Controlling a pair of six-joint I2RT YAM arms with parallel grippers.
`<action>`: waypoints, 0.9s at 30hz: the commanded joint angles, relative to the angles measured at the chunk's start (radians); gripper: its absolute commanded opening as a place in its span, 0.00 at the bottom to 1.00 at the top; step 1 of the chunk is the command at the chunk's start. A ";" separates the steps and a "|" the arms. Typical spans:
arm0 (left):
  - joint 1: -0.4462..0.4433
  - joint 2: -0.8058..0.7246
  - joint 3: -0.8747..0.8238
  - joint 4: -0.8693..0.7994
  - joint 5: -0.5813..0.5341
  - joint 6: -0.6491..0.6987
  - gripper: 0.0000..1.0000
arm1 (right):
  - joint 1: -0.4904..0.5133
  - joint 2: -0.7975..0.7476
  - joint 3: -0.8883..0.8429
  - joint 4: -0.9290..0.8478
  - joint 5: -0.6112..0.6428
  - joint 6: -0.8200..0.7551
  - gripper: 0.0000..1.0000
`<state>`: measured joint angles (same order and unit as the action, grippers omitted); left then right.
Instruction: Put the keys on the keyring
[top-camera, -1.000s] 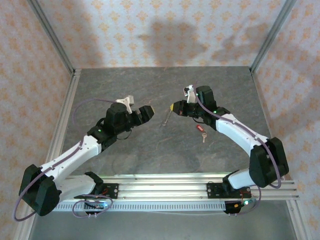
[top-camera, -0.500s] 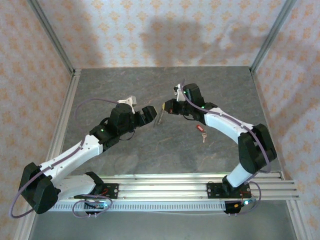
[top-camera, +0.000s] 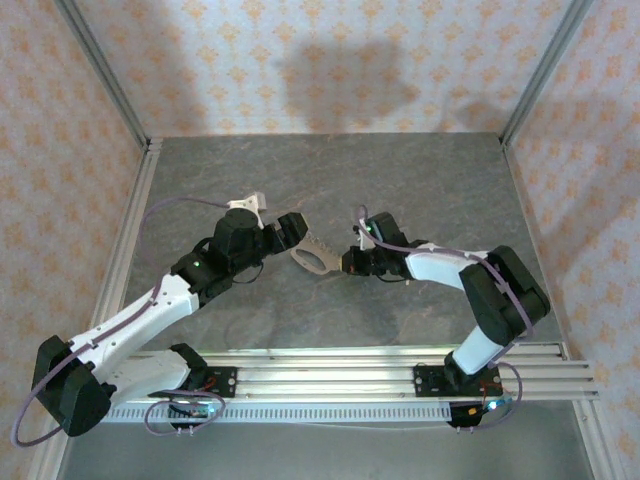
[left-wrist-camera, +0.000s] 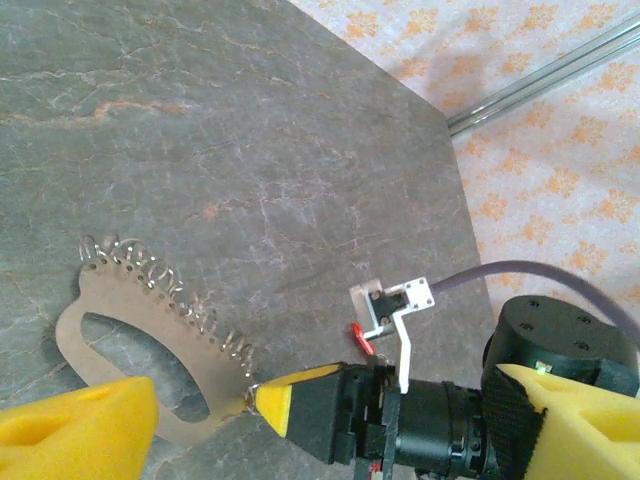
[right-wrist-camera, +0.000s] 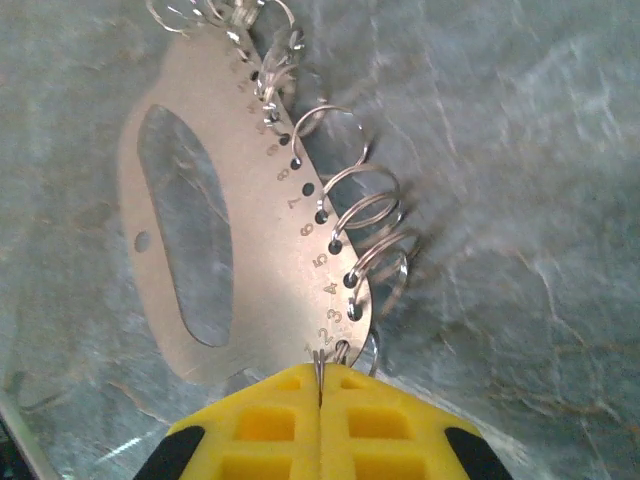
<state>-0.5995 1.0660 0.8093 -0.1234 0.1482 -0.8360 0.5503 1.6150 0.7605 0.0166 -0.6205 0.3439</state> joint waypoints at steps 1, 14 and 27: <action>0.010 0.009 0.024 0.008 -0.016 0.022 0.86 | 0.013 0.000 0.006 0.058 0.042 0.000 0.00; 0.010 -0.014 0.005 0.019 -0.021 0.021 0.87 | 0.028 0.054 0.016 -0.005 0.102 -0.001 0.00; 0.010 -0.006 -0.004 0.040 -0.015 0.017 0.87 | 0.030 0.017 0.011 -0.038 0.123 0.019 0.16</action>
<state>-0.5995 1.0710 0.8089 -0.1154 0.1486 -0.8364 0.5716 1.6650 0.7631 0.0044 -0.5228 0.3527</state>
